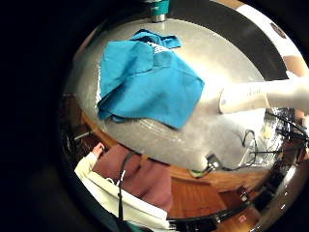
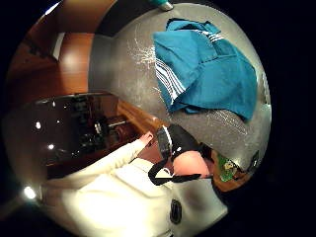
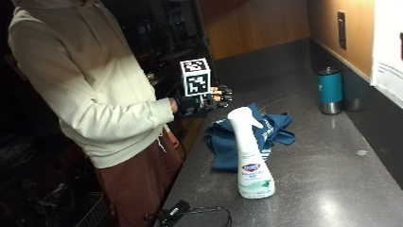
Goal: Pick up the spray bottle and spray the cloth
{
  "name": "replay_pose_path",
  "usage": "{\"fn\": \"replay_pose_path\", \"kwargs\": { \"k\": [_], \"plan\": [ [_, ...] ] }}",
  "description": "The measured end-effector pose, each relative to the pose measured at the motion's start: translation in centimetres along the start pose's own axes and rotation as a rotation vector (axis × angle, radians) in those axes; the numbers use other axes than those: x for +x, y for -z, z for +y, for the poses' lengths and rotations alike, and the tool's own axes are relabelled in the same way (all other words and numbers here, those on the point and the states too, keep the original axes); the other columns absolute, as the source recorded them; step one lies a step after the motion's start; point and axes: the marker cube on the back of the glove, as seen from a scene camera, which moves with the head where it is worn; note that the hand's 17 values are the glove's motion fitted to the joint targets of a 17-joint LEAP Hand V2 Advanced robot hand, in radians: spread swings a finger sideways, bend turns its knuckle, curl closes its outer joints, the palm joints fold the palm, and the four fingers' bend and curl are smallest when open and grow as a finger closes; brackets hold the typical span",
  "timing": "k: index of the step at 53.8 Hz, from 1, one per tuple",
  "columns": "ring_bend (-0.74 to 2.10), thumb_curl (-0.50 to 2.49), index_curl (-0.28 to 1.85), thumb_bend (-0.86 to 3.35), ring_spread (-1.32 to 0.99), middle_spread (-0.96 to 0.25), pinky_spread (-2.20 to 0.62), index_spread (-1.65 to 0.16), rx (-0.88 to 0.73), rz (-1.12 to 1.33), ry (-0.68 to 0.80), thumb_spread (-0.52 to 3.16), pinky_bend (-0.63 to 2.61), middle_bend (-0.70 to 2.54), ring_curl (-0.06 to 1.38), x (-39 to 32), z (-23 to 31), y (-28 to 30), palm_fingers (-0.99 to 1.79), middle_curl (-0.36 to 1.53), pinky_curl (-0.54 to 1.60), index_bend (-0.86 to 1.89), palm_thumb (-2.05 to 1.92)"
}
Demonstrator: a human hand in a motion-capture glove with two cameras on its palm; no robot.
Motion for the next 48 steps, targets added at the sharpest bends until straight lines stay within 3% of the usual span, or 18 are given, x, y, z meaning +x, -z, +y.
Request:
{"fn": "replay_pose_path", "kwargs": {
  "k": [15,48],
  "plan": [
    [0.22,0.21,0.17,0.18,0.11,-0.01,0.22,-0.37,0.020,-0.004,0.004,0.83,0.39,0.18,0.10,0.0,0.0,0.2,0.10,0.14,0.20,0.17,0.58],
    [0.22,0.34,0.27,-0.02,0.12,-0.02,0.24,-0.39,0.139,-0.035,0.015,0.96,0.37,0.18,0.19,0.0,1.3,2.0,0.08,0.24,0.29,0.17,0.70]
  ]
}}
